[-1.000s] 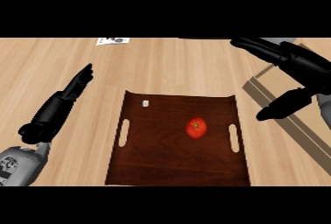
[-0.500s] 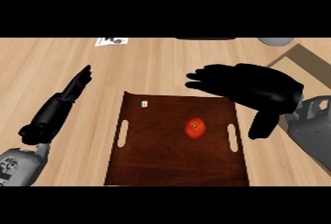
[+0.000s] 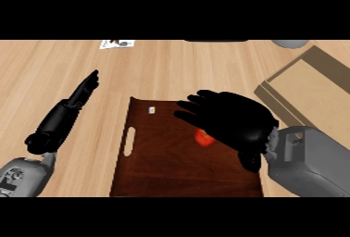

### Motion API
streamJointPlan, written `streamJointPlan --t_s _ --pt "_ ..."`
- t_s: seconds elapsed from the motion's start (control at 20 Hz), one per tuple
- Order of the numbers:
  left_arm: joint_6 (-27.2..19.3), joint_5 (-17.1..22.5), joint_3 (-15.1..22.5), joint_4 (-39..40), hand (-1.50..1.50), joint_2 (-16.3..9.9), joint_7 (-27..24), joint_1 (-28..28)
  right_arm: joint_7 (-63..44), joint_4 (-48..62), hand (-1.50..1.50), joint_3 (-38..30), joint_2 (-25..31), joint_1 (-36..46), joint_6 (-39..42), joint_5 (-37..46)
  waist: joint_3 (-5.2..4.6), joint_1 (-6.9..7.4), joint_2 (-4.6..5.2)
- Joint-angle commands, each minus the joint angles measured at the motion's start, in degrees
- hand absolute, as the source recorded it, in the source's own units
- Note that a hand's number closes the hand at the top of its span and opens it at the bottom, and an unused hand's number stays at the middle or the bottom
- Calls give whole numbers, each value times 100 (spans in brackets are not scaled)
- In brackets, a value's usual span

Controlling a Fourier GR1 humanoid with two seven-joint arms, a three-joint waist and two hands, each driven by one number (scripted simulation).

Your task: Pick the tomato from the tray and place it in the cardboard box

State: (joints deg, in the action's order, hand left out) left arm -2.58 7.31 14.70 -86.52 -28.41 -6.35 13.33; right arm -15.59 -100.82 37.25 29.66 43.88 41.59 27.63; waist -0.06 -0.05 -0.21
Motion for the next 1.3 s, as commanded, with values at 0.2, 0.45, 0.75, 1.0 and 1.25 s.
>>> streamJointPlan --t_s 0.2,0.45,0.75,1.0,1.25 --pt "169 -257 -189 -81 0 244 408 217 -735 -19 -150 -108 -715 -328 790 353 6 14 16" --pt "392 -366 -323 -292 0 273 495 201 -455 233 -150 130 -869 -512 359 1284 9 41 21" --pt "590 -447 -676 -140 0 375 142 -31 -667 129 -150 378 -1436 -943 200 1977 6 26 17" --pt "473 -913 -483 -2 0 764 -177 -248 171 319 -150 150 -822 -1134 66 2412 6 10 19" --pt "817 -794 -851 -24 0 668 -52 -196 399 1058 -150 -45 -1252 -758 61 2876 6 30 21"
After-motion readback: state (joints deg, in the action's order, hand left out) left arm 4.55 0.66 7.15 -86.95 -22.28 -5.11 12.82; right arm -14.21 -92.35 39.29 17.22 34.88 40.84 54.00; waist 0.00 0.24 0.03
